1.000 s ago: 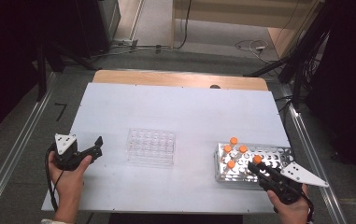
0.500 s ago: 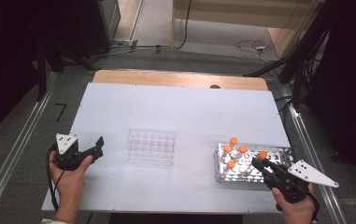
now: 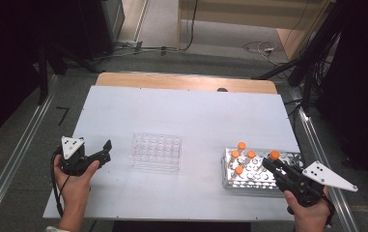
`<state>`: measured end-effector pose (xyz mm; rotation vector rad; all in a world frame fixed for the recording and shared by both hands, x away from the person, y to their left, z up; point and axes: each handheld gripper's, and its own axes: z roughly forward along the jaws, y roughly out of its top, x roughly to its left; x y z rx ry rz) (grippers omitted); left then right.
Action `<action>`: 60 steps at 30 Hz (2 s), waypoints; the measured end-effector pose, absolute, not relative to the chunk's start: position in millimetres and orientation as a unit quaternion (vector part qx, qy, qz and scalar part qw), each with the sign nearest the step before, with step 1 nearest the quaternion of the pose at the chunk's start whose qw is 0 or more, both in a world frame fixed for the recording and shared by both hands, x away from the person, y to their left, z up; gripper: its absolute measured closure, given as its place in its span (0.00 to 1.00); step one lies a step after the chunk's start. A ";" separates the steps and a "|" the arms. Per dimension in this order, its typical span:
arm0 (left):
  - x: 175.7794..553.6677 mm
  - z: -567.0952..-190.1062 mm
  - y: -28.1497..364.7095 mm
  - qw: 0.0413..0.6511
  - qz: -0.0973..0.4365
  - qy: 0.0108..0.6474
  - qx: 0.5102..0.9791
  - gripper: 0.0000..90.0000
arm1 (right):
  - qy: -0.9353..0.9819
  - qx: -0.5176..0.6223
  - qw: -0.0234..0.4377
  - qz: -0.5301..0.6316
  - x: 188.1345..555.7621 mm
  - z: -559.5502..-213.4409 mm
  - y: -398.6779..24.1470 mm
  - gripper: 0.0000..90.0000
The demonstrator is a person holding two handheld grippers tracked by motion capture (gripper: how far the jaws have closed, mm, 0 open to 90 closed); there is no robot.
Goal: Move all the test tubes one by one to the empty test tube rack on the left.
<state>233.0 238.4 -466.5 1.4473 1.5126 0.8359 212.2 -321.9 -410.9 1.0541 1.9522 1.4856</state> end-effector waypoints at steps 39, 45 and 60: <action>229.6 -416.7 160.3 0.500 0.295 0.499 0.643 0.10 | 0.747 0.309 0.190 0.557 233.3 -368.9 -221.9 0.80; 232.4 -411.5 148.3 0.508 0.291 0.484 0.650 0.10 | 0.758 0.303 0.177 0.549 237.1 -376.9 -198.1 0.80; 233.2 -393.2 108.7 0.547 0.250 0.432 0.672 0.14 | 0.779 0.319 0.184 0.507 245.3 -406.7 -144.9 0.80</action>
